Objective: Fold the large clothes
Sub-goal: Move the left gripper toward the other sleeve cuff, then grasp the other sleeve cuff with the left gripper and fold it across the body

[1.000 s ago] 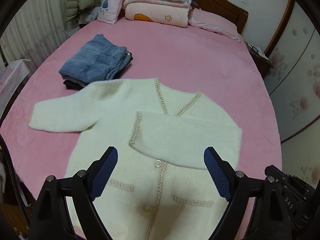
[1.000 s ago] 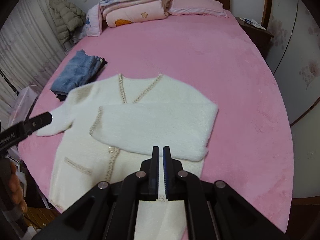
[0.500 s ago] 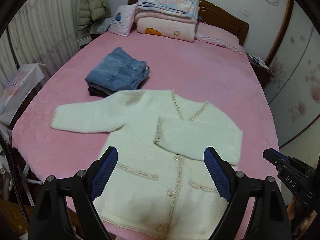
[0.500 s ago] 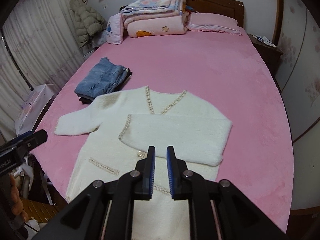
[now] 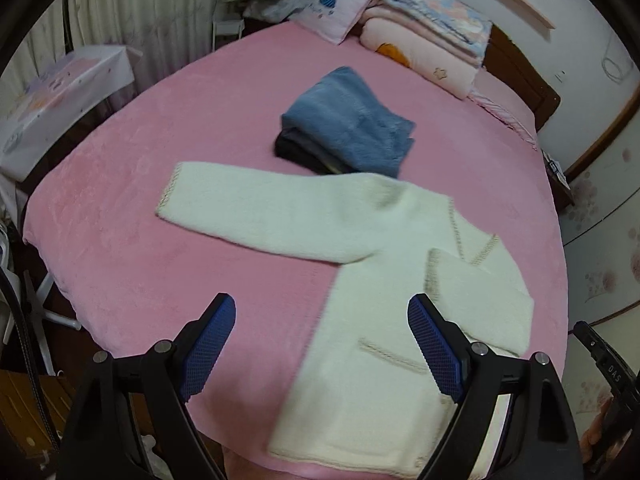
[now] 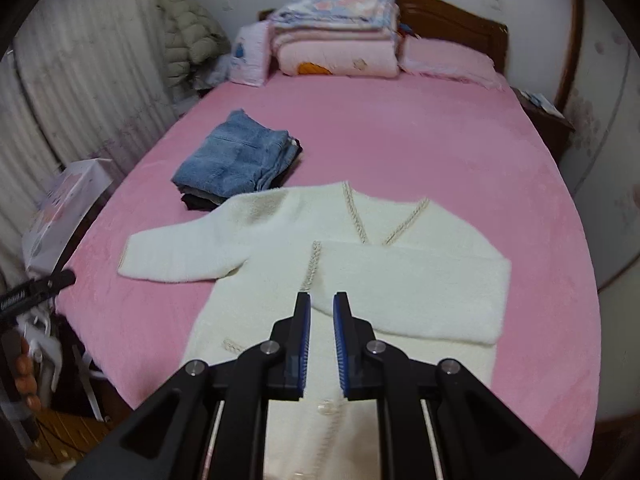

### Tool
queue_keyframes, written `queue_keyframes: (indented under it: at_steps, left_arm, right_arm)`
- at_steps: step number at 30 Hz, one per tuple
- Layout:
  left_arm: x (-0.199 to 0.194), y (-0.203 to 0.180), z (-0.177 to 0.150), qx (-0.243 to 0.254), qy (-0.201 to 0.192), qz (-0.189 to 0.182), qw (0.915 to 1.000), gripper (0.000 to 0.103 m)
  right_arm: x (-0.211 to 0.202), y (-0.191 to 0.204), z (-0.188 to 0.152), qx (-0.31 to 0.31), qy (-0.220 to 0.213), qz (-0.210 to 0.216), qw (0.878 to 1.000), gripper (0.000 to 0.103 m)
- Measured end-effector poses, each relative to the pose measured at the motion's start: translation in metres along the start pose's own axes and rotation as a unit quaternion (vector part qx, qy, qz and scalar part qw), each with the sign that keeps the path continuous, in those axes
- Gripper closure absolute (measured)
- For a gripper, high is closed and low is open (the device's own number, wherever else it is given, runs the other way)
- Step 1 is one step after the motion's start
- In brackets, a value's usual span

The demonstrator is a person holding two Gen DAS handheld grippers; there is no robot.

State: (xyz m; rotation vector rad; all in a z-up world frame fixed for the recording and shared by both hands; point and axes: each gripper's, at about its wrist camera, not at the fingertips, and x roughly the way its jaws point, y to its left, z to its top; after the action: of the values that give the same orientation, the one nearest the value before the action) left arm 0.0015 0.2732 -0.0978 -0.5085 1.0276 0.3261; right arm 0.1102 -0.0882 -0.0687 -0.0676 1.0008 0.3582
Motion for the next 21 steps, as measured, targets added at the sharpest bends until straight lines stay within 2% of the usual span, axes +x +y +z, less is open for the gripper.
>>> queue_keyframes:
  at_steps: [3,6,10,14,16,21]
  left_arm:
    - [0.027,0.057,0.022,-0.006,0.018,-0.006,0.9998,0.016]
    - [0.062,0.103,0.036,-0.02,0.045,-0.009,0.9987,0.016]
    - [0.115,0.161,0.048,-0.073,0.069,-0.034,0.9944,0.016]
    - [0.178,0.214,0.054,-0.158,0.073,-0.062,0.9828,0.021]
    - [0.212,0.235,0.056,-0.198,0.076,-0.075,0.9745,0.032]
    - [0.275,0.263,0.055,-0.258,0.09,-0.069,0.9595,0.035]
  right_arm:
    - [0.023,0.04,0.007,0.024,0.011,-0.014,1.0,0.092]
    - [0.06,0.087,0.015,0.032,0.044,-0.018,0.998,0.092]
    - [0.092,0.137,0.022,0.029,0.054,-0.017,0.998,0.092]
    - [0.122,0.181,0.023,0.0,0.082,-0.011,0.997,0.092]
    - [0.135,0.196,0.022,-0.019,0.093,-0.015,0.995,0.092]
    - [0.166,0.212,0.026,-0.03,0.114,-0.026,0.993,0.092]
